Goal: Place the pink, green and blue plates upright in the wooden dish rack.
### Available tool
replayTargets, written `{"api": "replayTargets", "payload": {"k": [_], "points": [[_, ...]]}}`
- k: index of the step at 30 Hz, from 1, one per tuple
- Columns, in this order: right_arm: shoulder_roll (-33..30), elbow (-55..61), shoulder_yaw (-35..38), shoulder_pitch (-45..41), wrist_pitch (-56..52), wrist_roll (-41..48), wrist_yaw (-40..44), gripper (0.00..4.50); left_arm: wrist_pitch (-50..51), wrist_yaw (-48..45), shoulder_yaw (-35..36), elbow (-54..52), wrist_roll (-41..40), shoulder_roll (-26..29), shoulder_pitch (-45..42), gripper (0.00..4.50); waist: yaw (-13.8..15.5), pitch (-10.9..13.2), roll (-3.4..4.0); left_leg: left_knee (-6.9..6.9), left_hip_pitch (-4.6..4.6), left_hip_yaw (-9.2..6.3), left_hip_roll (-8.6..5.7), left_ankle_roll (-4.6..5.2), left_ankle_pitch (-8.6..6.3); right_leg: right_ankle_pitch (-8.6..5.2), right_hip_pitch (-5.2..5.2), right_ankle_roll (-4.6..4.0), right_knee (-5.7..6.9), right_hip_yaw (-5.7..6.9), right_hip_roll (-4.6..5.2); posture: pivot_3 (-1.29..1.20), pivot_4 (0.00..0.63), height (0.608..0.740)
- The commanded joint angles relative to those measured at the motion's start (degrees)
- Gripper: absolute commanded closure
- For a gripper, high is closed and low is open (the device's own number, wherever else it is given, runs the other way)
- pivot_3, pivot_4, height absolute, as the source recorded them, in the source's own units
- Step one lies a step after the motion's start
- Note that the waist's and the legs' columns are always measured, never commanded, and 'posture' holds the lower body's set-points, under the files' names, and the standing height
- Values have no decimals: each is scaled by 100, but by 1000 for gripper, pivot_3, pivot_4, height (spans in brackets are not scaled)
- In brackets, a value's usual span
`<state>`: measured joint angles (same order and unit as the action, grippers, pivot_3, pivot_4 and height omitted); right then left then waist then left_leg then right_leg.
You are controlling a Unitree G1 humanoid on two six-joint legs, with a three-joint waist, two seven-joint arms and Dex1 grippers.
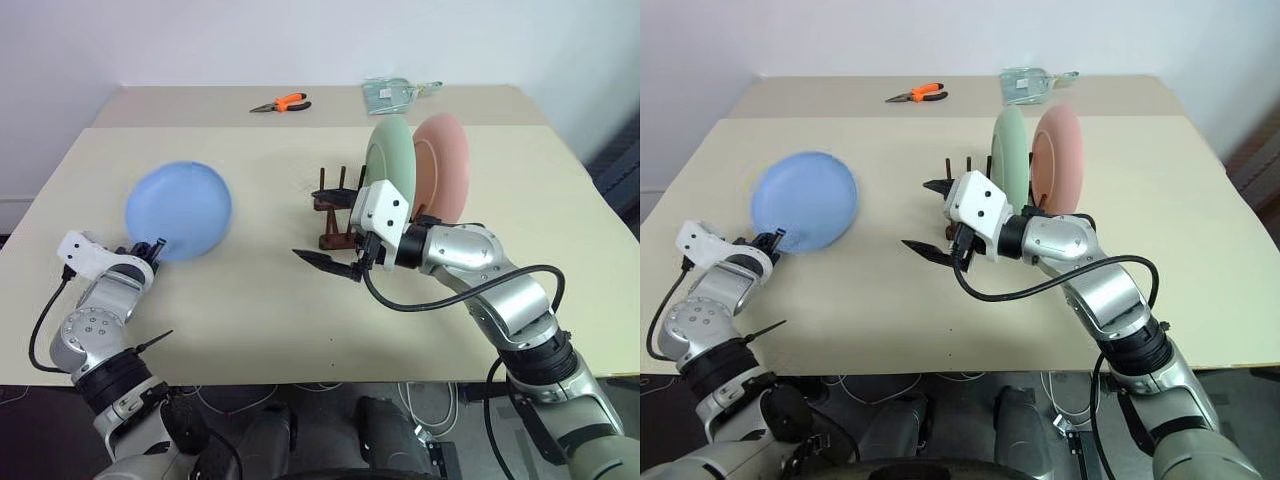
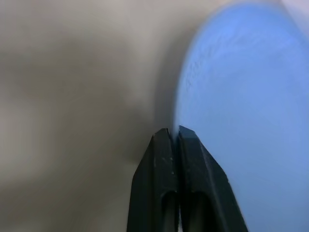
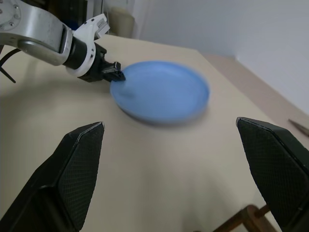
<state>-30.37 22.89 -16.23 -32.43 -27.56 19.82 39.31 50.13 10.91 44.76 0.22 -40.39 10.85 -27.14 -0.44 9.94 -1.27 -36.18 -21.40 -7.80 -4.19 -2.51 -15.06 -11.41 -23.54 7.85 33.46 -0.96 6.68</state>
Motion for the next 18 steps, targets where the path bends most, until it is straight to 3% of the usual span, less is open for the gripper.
{"api": "replayTargets", "payload": {"k": [1, 7, 15, 18], "points": [[-92, 229, 82, -191, 282, -394, 13, 0, -440, -908, -909, -660, -24, 164, -140, 4440, 7, 4, -7, 0, -1, 0, 0, 0, 0, 0, 0, 0, -1, 0, 0, 0, 150, 740], [-104, -570, -596, -783, 1680, -2007, 0, 0, -568, -1478, -1933, -1474, -93, 295, -544, 4440, -45, 5, -8, 5, 2, 8, 2, -2, 1, 1, -3, -2, -2, -3, 0, 0, 150, 740], [45, -2532, -1210, -1581, 3385, -4094, -737, 0, -62, -1339, -2272, -2109, -597, 476, -1042, 4440, -44, 6, -9, 10, 2, 13, 3, -5, 3, 1, -10, -3, -1, -8, -1, 0, 150, 740], [101, -2881, -1149, -1686, 3609, -4469, -961, 832, 78, -1267, -2216, -2237, -816, 557, -1078, 4500, -39, 7, -9, 9, 0, 13, 2, -6, 3, 2, -10, -3, -2, -10, 0, 0, 150, 740]]}}
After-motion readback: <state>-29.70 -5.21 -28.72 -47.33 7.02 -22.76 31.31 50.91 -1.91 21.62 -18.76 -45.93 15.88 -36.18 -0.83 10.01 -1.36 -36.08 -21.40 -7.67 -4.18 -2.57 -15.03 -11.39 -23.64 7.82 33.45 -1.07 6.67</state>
